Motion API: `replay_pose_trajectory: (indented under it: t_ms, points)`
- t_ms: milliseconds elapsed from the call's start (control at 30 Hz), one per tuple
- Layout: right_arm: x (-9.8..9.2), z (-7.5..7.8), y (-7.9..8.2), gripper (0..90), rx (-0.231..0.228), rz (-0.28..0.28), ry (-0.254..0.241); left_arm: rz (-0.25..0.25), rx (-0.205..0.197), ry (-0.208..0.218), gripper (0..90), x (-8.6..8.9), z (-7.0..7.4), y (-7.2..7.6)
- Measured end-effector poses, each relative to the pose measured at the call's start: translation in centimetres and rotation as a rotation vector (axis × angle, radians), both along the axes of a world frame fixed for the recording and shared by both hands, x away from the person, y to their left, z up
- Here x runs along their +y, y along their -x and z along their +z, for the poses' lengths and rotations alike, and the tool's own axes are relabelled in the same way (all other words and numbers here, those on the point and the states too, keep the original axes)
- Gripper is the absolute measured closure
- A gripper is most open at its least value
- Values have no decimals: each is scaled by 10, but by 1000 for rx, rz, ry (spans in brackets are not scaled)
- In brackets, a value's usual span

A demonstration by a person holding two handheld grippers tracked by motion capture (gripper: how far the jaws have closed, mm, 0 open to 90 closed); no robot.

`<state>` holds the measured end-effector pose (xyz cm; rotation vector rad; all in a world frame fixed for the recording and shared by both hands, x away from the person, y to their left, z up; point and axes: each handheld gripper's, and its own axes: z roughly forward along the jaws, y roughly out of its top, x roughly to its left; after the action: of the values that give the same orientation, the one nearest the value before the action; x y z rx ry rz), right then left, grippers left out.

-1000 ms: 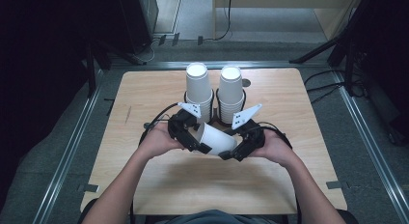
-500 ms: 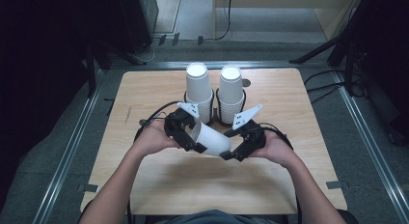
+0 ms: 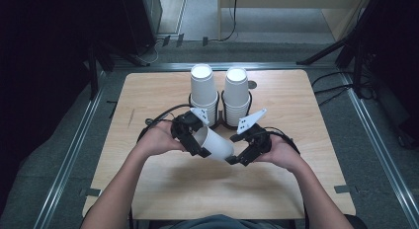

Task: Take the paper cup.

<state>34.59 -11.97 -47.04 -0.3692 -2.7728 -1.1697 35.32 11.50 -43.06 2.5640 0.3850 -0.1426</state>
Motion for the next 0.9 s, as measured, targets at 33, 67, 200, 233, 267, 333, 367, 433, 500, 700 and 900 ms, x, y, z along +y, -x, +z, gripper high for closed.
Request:
replay_pose_trajectory:
  t_ms: [33,67,200,233,267,333,367,433,500,700,900]
  points:
    - [0,-1,0,149,0,0,0,0,0,-3,123,-1,-1,0]
    - [0,-1,0,150,-1,-3,4,-7,1,-10,123,-2,-1,-1]
    - [0,-3,0,150,-1,-3,11,-15,-7,-38,123,-7,-4,-2]
    - [0,-4,0,150,1,-5,13,-17,-11,-45,123,-9,-5,-2]
    - [0,-4,0,150,0,-8,16,-19,-15,-55,123,-11,-6,-2]
    - [0,-5,-1,151,-1,-8,19,-18,-19,-62,123,-13,-6,-2]
    - [0,-6,-1,151,-4,-8,22,-16,-24,-74,123,-15,-7,-2]
    - [2,-8,-1,151,-15,-8,34,-21,-18,-84,123,-21,-9,-3]
    - [3,-9,-1,151,-12,-8,45,-33,-14,-96,123,-25,-11,-3]
    - [7,-13,-1,152,-16,-1,62,-50,-2,-120,122,-37,-16,-3]
    - [14,-17,1,156,-16,23,78,-57,6,-127,119,-43,-17,-1]
